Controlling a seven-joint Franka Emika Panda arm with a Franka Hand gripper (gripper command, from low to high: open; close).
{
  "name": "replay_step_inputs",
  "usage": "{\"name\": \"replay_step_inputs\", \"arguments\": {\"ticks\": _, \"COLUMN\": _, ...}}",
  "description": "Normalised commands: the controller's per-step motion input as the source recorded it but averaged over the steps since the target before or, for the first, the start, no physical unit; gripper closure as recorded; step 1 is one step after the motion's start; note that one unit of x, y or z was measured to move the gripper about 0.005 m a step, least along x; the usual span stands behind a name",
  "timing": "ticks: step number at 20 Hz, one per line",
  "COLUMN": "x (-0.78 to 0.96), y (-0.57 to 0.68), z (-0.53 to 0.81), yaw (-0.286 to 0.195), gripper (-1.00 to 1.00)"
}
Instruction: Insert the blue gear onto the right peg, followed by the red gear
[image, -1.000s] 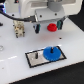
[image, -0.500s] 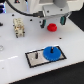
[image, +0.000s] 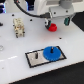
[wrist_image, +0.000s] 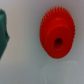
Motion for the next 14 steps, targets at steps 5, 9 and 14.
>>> {"name": "replay_step_inputs", "arguments": {"ticks": 5, "x": -0.47, "y": -0.02, "z": -0.30, "yaw": 0.000, "gripper": -1.00}}
{"name": "replay_step_inputs", "arguments": {"ticks": 9, "x": -0.44, "y": -0.10, "z": -0.26, "yaw": 0.000, "gripper": -1.00}}
{"name": "replay_step_inputs", "arguments": {"ticks": 14, "x": -0.37, "y": -0.14, "z": -0.18, "yaw": 0.000, "gripper": 1.00}}
